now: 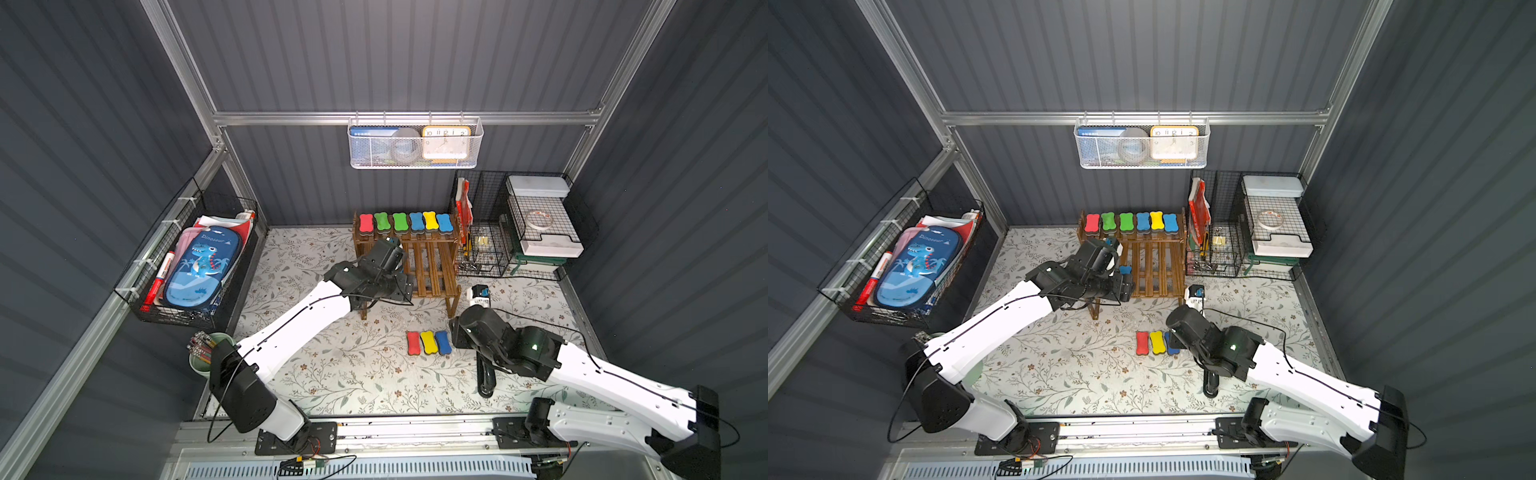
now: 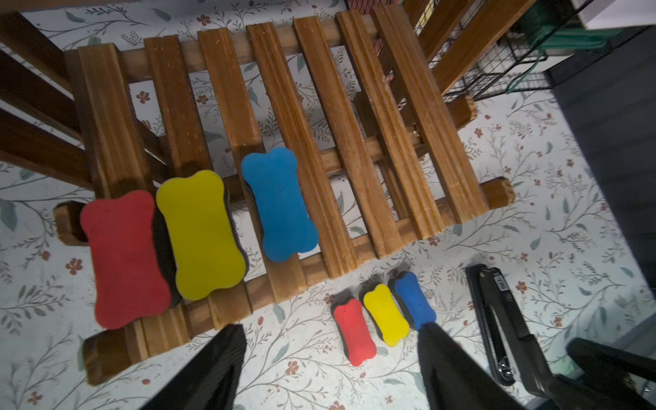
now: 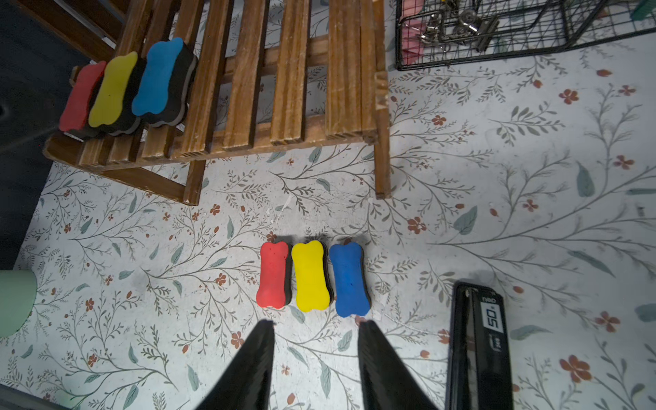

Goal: Remove the whiteboard erasers from the shelf
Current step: Pick up the whiteboard eraser from the shelf.

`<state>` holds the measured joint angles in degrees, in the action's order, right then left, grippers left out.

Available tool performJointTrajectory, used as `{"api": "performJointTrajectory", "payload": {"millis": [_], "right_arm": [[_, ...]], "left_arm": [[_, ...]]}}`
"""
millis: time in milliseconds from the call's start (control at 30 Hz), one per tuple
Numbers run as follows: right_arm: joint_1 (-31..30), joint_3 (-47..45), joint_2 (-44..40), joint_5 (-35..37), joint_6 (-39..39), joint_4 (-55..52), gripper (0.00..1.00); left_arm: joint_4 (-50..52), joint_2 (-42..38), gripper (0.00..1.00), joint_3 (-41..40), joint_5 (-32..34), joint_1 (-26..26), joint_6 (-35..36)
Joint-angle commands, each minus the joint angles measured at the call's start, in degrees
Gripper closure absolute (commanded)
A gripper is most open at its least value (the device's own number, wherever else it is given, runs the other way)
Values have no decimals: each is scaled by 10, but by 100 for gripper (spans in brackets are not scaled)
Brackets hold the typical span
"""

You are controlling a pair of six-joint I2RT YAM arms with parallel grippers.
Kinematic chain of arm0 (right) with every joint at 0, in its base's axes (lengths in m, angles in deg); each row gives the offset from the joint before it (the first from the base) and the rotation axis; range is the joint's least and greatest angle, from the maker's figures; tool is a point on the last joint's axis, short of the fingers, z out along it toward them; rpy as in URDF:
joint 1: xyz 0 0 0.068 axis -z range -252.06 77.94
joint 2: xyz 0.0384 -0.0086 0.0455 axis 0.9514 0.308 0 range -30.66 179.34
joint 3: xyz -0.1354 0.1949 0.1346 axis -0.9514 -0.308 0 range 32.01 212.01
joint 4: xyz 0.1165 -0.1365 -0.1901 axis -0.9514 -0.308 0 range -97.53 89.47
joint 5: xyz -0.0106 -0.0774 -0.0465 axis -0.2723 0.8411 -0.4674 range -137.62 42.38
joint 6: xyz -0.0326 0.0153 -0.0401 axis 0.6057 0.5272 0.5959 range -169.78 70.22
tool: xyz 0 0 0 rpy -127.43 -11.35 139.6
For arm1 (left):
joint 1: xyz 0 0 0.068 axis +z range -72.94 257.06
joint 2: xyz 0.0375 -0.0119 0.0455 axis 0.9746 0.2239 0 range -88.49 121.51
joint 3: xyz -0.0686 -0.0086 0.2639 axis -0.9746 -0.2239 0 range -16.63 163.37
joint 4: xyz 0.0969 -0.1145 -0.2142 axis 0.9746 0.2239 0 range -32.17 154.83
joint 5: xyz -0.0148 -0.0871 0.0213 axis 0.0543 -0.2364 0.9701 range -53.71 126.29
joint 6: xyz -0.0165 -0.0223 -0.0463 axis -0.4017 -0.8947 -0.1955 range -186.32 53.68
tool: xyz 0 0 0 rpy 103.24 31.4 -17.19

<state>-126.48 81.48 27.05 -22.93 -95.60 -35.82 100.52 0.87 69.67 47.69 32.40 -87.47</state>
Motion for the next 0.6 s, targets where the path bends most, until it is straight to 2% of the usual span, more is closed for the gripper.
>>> {"api": "performJointTrajectory", "payload": {"millis": [0, 133, 367, 567], "right_arm": [[4, -10, -10, 7, -7, -11, 57], [8, -17, -17, 4, -8, -9, 57], [17, -25, -28, 3, -7, -7, 56], [22, -31, -37, 0, -8, -6, 56]], "left_arm": [[50, 35, 22, 41, 45, -6, 25], [70, 75, 23, 77, 79, -13, 39], [87, 122, 30, 120, 110, -13, 48], [98, 158, 32, 154, 96, -13, 55]]}}
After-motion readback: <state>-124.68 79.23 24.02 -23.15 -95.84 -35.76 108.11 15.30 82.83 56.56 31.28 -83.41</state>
